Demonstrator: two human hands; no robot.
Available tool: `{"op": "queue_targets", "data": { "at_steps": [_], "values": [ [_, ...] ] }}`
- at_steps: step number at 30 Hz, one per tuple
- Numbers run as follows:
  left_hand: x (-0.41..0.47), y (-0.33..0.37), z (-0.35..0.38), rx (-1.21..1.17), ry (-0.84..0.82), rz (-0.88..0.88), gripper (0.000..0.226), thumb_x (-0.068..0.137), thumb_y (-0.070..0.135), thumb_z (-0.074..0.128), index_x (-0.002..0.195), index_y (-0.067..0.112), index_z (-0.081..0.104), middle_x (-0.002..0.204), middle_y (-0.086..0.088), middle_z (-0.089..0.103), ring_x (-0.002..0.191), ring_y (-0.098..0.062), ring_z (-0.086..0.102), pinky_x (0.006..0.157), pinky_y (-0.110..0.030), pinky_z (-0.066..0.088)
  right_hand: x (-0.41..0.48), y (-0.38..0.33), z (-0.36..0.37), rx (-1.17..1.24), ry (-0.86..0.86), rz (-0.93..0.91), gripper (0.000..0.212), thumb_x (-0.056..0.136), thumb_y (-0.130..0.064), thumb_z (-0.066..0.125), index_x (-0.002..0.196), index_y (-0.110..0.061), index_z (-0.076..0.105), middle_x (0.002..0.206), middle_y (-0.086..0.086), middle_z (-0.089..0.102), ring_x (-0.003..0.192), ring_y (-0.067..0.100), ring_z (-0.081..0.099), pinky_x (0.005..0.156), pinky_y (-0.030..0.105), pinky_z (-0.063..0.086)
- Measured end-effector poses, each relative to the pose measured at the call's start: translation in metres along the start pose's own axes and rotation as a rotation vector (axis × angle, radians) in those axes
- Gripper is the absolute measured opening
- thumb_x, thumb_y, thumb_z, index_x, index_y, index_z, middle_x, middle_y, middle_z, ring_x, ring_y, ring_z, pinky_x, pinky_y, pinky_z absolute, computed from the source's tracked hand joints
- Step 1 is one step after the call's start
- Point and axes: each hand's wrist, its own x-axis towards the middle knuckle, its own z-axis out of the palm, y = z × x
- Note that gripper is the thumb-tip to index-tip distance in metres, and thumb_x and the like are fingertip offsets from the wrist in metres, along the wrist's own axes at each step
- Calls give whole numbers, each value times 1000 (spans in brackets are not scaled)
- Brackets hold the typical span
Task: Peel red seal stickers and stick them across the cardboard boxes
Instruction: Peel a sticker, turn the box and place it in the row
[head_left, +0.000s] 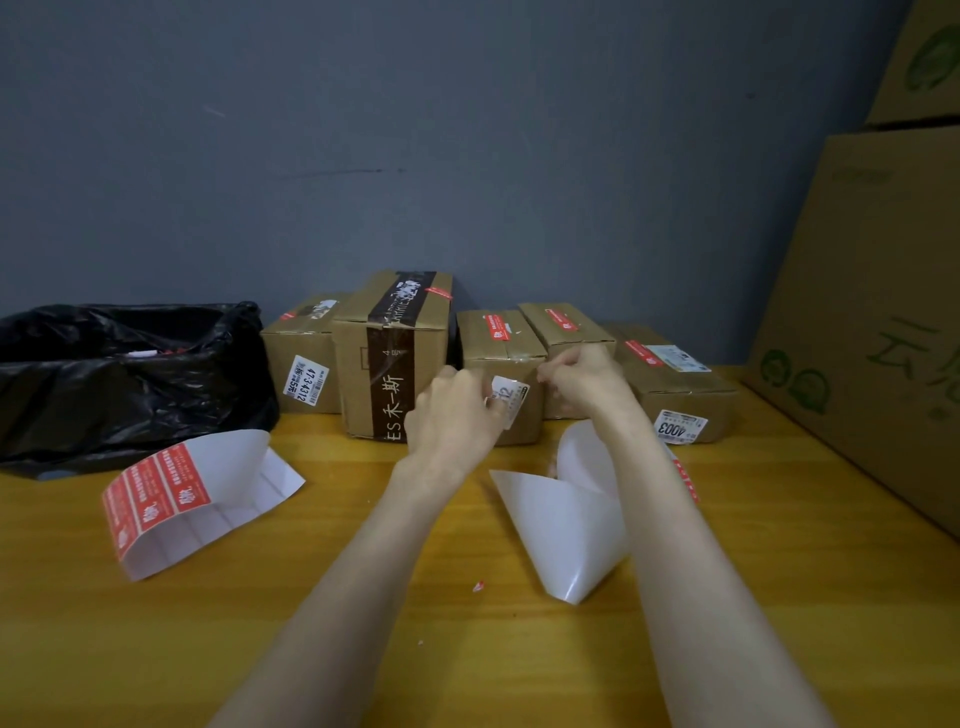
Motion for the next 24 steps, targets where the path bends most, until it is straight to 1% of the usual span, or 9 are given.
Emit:
{"op": "queue_targets", "data": {
  "at_steps": [3, 6, 7, 9, 13, 16, 19, 21, 24],
  "values": [
    [2, -5, 7, -35, -74, 12, 33, 91, 27, 55, 123, 21, 57, 123, -9, 48, 108, -31, 55, 84, -39, 48, 2, 3, 5, 21, -74, 23, 19, 88, -12, 57, 75, -7, 68, 65, 0, 53, 63, 14, 49, 66, 30, 48],
    [6, -7, 14, -58, -128, 19, 42, 91, 28, 55, 132, 20, 49, 128, -9, 43, 113, -31, 52, 87, -37, 44, 0, 7, 13, -4, -116, 8, 24, 90, -14, 54, 68, -19, 62, 62, -7, 52, 62, 9, 48, 63, 24, 44],
    [7, -7, 16, -70, -138, 17, 43, 91, 27, 55, 133, 20, 48, 129, -10, 42, 114, -32, 51, 89, -39, 44, 0, 9, 15, -13, -119, -5, 23, 90, -13, 53, 71, -19, 63, 62, -8, 52, 64, 10, 49, 63, 24, 44],
    [9, -7, 21, -99, -164, 12, 44, 91, 24, 53, 134, 19, 46, 129, -10, 39, 114, -33, 50, 91, -40, 43, 0, 10, 19, -18, -119, -35, 18, 91, -12, 51, 85, -14, 68, 67, -6, 54, 75, 14, 51, 70, 27, 45],
    [12, -10, 28, -153, -236, 18, 50, 89, 18, 53, 137, 20, 40, 131, -8, 31, 110, -32, 50, 92, -41, 46, -1, 7, 24, -50, -131, -72, 20, 91, -10, 52, 105, -8, 67, 97, 5, 61, 94, 20, 55, 84, 32, 46],
    [16, -17, 33, -164, -267, 28, 58, 89, 15, 54, 143, 15, 33, 145, -5, 23, 123, -29, 43, 98, -41, 43, 1, 8, 29, -63, -159, -79, 26, 92, -9, 50, 115, -7, 62, 118, 10, 62, 111, 24, 55, 94, 33, 44],
    [19, -21, 36, -170, -295, 32, 66, 89, 12, 54, 148, 11, 23, 156, -2, 13, 140, -25, 24, 111, -39, 30, 6, 11, 34, -65, -205, -82, 38, 93, -9, 50, 131, -8, 50, 130, 9, 55, 122, 23, 50, 100, 29, 40],
    [20, -23, 38, -193, -307, 42, 69, 89, 10, 53, 149, 12, 19, 158, -1, 9, 143, -22, 18, 114, -36, 24, 9, 13, 38, -58, -237, -86, 45, 92, -7, 50, 136, -8, 45, 136, 9, 51, 125, 22, 47, 105, 30, 39],
    [21, -25, 40, -232, -311, 62, 69, 88, 8, 53, 149, 14, 21, 157, 0, 13, 143, -21, 19, 114, -37, 25, 9, 14, 42, -66, -277, -101, 51, 89, -2, 49, 139, -8, 41, 140, 9, 47, 129, 22, 43, 107, 34, 37]
  ]
}}
